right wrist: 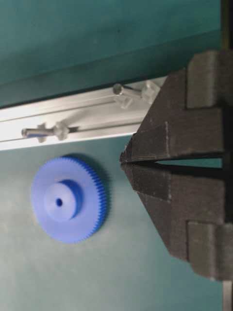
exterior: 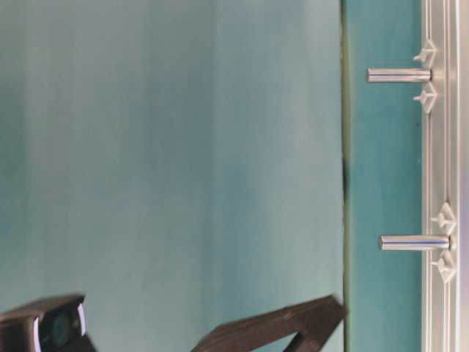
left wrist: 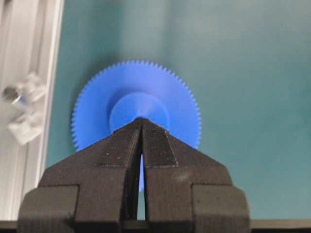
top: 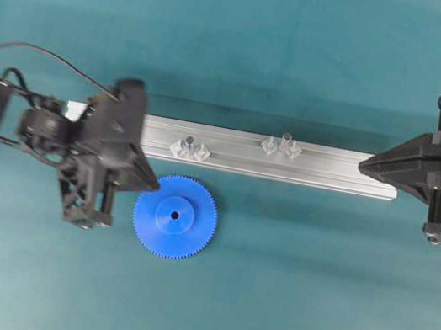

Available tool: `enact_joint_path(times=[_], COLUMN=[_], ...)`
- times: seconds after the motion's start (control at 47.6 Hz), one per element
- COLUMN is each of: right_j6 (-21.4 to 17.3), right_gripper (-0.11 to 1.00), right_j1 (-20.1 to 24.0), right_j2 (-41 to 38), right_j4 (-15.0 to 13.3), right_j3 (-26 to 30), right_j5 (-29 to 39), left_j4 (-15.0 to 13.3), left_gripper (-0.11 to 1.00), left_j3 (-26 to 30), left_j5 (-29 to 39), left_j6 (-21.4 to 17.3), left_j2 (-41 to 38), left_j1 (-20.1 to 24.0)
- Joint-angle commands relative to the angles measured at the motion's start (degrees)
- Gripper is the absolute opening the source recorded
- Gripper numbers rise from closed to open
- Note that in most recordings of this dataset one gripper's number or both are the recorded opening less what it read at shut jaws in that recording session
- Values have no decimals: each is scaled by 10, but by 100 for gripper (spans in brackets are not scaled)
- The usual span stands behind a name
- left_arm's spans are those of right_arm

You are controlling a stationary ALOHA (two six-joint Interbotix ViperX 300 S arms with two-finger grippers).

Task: Find the location of the shaft and insert the large gear.
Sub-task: 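Lower the left gripper over the gear hub and grasp the blue gear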

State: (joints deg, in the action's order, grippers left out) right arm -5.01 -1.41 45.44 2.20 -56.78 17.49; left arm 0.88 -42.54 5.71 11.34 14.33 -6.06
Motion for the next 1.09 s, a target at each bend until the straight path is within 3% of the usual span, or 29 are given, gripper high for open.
enact_joint_path(times=[0.0, 0.084, 0.252, 0.357, 0.651, 1.071], right_j6=[-10, -18, -22, -22, -22, -23], right_gripper=[5, 5, 5, 5, 5, 5], right_j1=[-1, -1, 2, 2, 2, 2], right_j2=[-2, -4, -4, -4, -4, 4], right_j4=[0, 0, 0, 0, 0, 0], right_j3=[17, 17, 17, 16, 15, 11], right_j5=[1, 2, 2, 2, 9, 35], left_j4=[3, 3, 2, 3, 3, 3], left_gripper=[6, 24, 74, 93, 93, 93], left_j3=[21, 25, 36, 47, 86, 141], left_j5=[-2, -1, 3, 22, 69, 130], left_j6=[-5, -6, -7, -8, -57, -58], left_j2=[-14, -31, -55, -76, -138, -194], left_j1=[-6, -9, -11, -9, -11, -11])
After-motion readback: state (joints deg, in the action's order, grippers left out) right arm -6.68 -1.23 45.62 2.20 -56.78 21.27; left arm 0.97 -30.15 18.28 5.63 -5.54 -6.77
